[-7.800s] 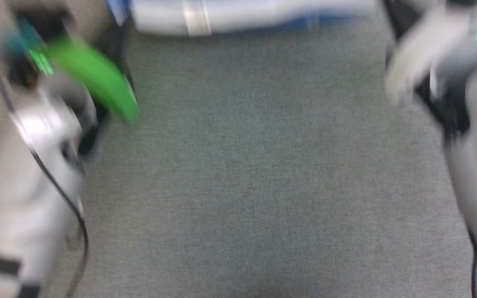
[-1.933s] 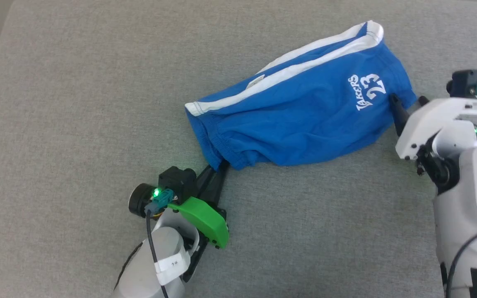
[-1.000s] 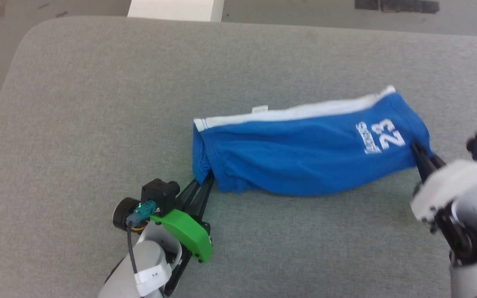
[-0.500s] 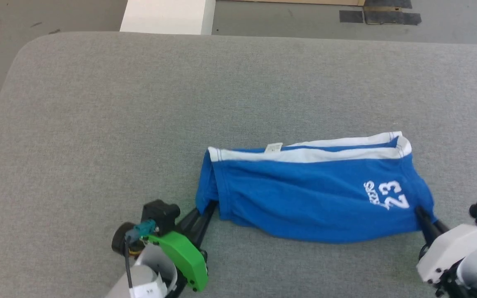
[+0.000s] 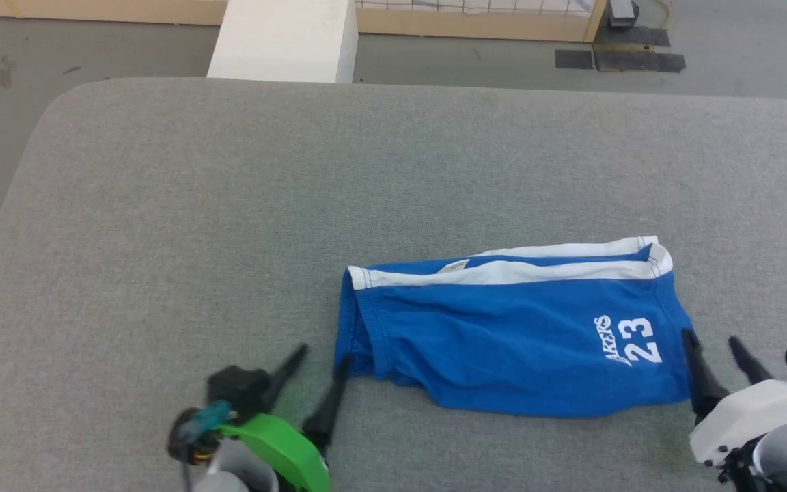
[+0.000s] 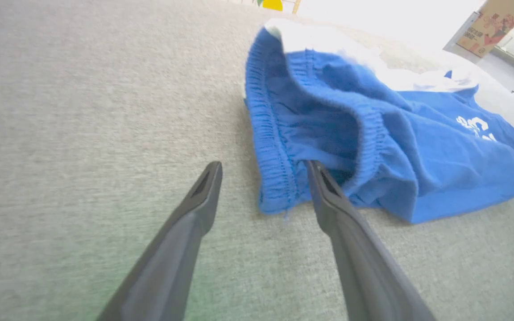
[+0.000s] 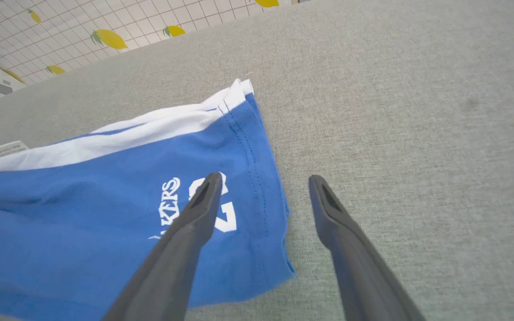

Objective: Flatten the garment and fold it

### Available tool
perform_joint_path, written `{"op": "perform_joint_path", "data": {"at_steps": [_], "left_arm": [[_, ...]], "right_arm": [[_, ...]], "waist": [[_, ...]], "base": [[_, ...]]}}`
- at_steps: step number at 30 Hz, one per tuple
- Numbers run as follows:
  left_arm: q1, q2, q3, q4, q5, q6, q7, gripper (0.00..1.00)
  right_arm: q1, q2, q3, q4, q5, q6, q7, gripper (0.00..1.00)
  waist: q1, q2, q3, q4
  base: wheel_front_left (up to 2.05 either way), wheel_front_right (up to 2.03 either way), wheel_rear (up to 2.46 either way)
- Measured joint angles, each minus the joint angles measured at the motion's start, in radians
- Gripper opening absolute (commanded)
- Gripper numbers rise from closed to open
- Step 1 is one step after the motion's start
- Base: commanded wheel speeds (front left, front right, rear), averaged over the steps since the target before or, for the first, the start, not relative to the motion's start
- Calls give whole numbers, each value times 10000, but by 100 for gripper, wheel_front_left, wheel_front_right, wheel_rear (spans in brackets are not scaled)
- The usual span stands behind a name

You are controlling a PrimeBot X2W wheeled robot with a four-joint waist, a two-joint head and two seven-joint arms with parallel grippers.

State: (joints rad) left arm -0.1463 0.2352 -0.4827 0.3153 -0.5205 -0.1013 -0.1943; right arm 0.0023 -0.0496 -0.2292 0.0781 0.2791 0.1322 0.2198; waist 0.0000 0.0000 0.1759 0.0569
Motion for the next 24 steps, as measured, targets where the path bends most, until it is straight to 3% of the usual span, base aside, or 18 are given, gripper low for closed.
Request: {"op": "perform_joint_path", "data": {"at_steps": [4,8,15,24], "left_arm": [[73,138,669,-663,159,462,-516,100],[-3,67,1774,-1670,1039,849,-598,100],[-492,-523,3170,-2270,2080,673,-627,100],[-1020,-1101,4266,-1896,2809,207,-627,100]], "right_arm": [[-120,-2,-82,-150,-267,0,-180,100],[-746,-4,-121,92,-800,0,-109,100],[-1898,0,-161,1103,-1313,0,410,100],[-2751,-31,-297,2220,-1333,0,2318,100]], "waist": [[0,0,-40,91],[0,0,102,198],[0,0,521,271],[0,0,881,264]], "base": [[0,0,0],[0,0,0],[0,0,0],[0,0,0]]}}
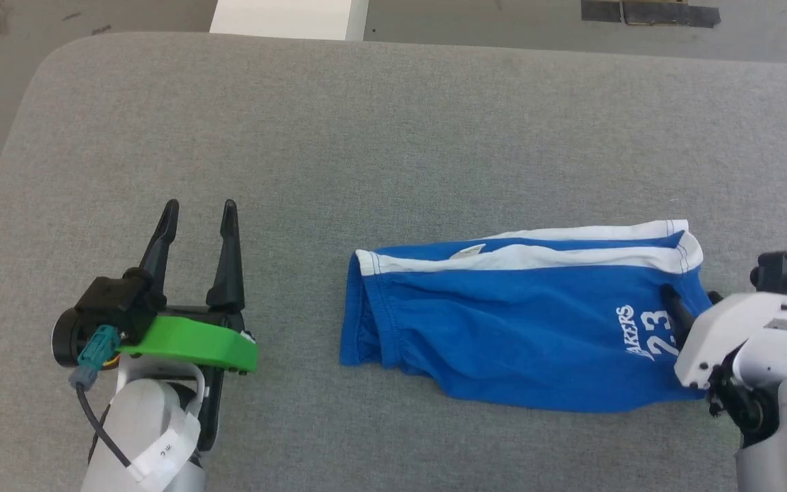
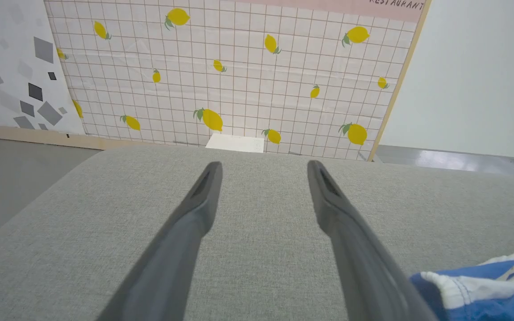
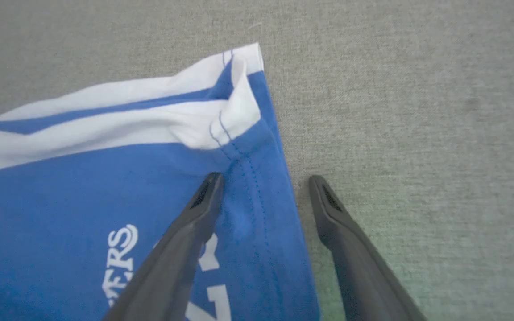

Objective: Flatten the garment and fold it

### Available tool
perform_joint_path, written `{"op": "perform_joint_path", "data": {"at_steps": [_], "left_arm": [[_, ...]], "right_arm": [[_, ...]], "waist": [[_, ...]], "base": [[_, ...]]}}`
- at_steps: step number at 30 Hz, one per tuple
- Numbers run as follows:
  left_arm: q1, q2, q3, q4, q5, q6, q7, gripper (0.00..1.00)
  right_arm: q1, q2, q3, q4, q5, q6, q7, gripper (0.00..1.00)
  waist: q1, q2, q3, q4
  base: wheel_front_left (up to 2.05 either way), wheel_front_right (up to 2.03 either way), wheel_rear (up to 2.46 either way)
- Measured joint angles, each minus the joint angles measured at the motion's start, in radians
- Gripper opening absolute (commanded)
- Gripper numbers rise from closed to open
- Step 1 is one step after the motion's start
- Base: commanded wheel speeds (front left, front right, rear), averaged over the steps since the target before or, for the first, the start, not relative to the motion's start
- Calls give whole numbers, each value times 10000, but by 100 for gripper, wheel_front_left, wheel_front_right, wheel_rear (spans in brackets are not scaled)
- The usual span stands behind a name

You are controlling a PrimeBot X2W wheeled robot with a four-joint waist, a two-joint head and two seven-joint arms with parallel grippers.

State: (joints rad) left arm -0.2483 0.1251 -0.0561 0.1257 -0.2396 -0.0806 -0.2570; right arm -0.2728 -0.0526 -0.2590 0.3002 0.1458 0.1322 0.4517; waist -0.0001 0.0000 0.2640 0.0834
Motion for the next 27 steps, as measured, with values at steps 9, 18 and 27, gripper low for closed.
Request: {"op": "perform_joint_path", "data": {"at_steps": [9,18,27], "left_arm": [[-45,-387,345,410,320,-366,0,100],[-25,-520,389,571,347,-420,0,100],[21,-546,364,656,351,-426,0,100]], "right_arm": [[65,15,326,-543,934,-4,1049,0],[465,35,-1461,-1676,-349,-2,585,0],[742,23,-1085,-3599,-711,-2,1655,0]], "waist": [[0,0,-114,-2],[0,0,-220,-94],[0,0,-322,-208]], "base": [[0,0,0],[0,0,0],[0,0,0]]}}
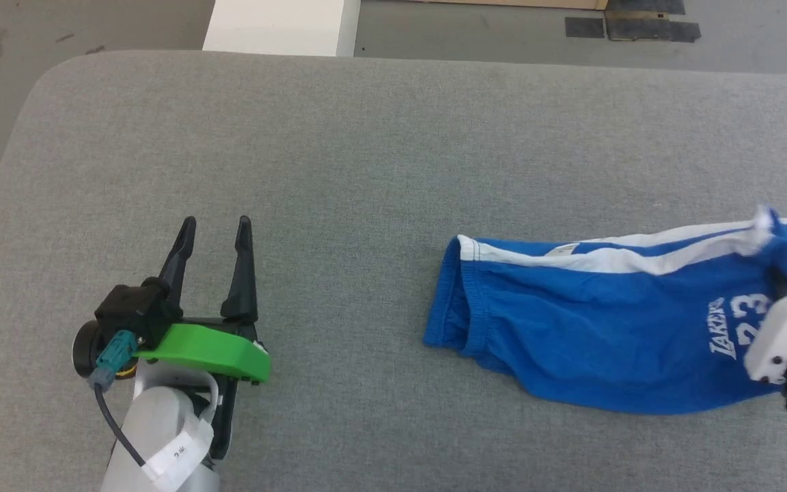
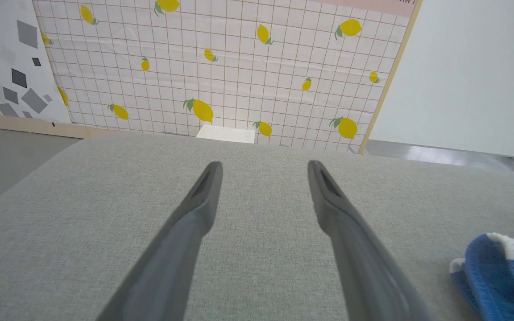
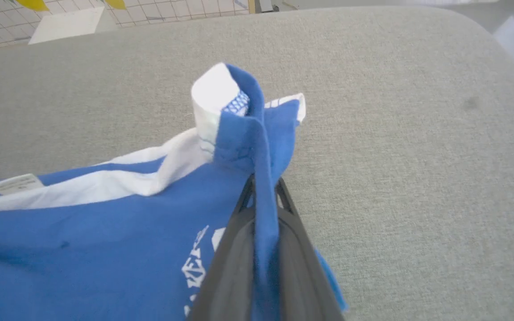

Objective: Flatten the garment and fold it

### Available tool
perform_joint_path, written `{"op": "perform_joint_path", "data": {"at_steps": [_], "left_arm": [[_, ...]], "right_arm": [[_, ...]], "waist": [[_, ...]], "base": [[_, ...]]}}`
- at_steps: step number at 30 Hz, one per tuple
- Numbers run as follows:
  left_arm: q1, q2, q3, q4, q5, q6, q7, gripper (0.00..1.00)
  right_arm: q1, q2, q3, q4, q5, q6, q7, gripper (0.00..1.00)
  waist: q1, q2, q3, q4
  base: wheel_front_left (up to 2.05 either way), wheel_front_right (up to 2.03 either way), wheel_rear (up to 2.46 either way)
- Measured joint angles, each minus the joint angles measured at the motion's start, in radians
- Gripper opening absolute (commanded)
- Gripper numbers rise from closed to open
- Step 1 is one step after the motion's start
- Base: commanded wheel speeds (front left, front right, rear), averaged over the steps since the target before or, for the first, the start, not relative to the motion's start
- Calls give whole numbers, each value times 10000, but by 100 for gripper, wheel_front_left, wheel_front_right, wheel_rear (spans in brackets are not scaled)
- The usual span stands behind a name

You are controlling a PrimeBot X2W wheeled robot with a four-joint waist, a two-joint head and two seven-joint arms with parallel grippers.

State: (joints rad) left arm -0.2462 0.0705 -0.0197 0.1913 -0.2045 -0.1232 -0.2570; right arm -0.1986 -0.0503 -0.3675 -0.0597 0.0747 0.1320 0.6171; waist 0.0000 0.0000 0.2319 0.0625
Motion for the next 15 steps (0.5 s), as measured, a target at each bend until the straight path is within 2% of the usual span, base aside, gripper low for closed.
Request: {"op": "perform_joint_path", "data": {"at_steps": [4,5,6,7,11,15], "left_arm": [[1,-2,-98,46,-4,-4,0,100],[1,0,-142,65,-6,-4,0,100],[1,0,-157,69,-6,-4,0,100],[0,0,-232,82,-36,-4,0,100],[-14,-2,-337,125,-81,-4,0,100],[-43,-2,-407,151,-169,-4,0,100]], "right_arm": [[303,0,1298,-1333,351,0,867,0],[412,-2,2161,-2059,428,0,1365,0],[417,0,2600,-2362,426,0,1576,0],[384,0,3921,-2815,407,0,2027,0],[-38,-107,5430,-2535,422,0,2253,0],[-802,-207,6629,-1517,489,0,2257,0]], "waist": [[0,0,-40,17],[0,0,-49,42],[0,0,-45,55],[0,0,-5,99],[0,0,71,196],[0,0,176,337]], "base": [[0,0,0],[0,0,0],[0,0,0],[0,0,0],[0,0,0],[0,0,0]]}}
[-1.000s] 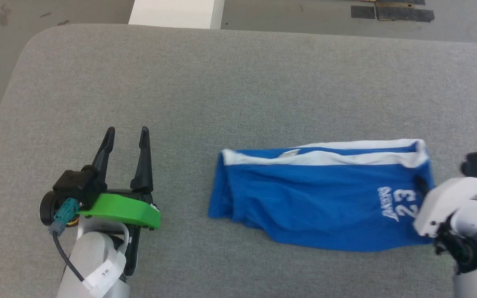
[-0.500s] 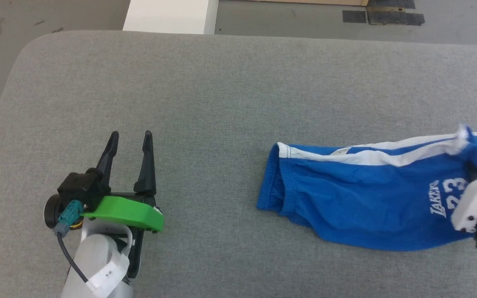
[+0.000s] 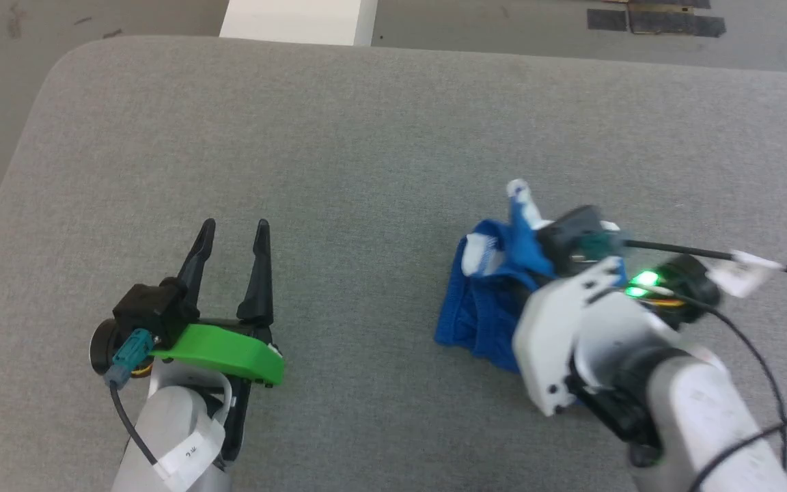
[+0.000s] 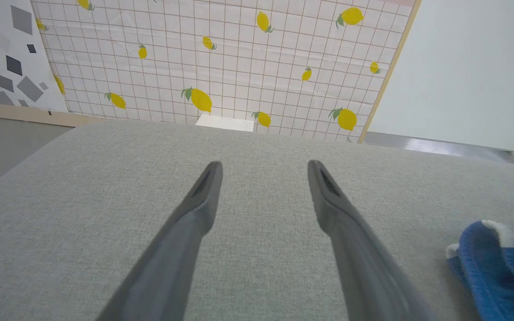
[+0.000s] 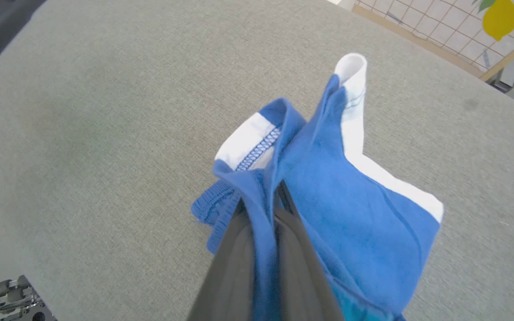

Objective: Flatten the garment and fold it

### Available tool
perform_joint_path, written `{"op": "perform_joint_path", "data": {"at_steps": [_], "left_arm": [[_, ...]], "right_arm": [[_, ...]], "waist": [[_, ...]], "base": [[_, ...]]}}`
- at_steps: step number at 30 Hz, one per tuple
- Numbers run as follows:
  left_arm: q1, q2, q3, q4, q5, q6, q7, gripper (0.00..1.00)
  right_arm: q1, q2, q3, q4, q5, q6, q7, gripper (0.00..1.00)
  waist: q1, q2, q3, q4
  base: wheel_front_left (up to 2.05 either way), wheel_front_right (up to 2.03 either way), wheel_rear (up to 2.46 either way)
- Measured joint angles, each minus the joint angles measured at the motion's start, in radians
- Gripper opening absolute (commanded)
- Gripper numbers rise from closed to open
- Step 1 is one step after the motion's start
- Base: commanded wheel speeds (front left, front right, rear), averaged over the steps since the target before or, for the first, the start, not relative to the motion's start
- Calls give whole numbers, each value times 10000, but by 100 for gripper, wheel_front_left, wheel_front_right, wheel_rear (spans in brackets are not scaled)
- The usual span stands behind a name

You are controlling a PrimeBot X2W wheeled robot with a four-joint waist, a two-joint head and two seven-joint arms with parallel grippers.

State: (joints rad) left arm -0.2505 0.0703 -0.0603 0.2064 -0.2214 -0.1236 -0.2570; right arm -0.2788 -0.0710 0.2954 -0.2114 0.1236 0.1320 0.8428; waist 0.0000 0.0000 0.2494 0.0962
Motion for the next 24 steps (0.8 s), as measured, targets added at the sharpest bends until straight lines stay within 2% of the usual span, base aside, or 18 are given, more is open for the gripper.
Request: {"op": "perform_joint_path", "data": {"at_steps": [7,8,9,10,13,17,20,24], "left_arm": [[-62,-13,-113,35,-59,0,0,100],[-65,-15,-119,42,-79,0,0,100],[-64,-17,-123,56,-79,0,0,100],[-64,-19,-119,63,-79,0,0,100],[-62,-29,-98,77,-79,0,0,100],[-50,-44,-15,107,-79,0,0,100],[-38,-44,4,128,-79,0,0,100],[0,-44,4,136,-79,0,0,100]], "right_arm": [[-864,-40,1168,2052,265,0,-196,0],[-926,-38,1264,2251,345,0,-251,36],[-947,-38,1356,2374,495,0,-324,97],[-949,-29,1413,2443,637,0,-370,100],[-948,4,1580,2504,1254,0,-462,100],[-921,65,1544,2025,1948,0,-1005,100],[-757,138,1174,1367,2558,0,-1778,100],[-303,201,-25,395,3266,0,-3678,100]], "waist": [[0,0,195,270],[0,0,215,305],[1,0,228,335],[0,0,235,352],[1,0,207,346],[1,0,112,241],[1,0,27,119],[1,0,-129,-67]], "base": [[0,0,0],[0,0,0],[0,0,0],[0,0,0],[0,0,0],[0,0,0],[0,0,0],[0,0,0]]}}
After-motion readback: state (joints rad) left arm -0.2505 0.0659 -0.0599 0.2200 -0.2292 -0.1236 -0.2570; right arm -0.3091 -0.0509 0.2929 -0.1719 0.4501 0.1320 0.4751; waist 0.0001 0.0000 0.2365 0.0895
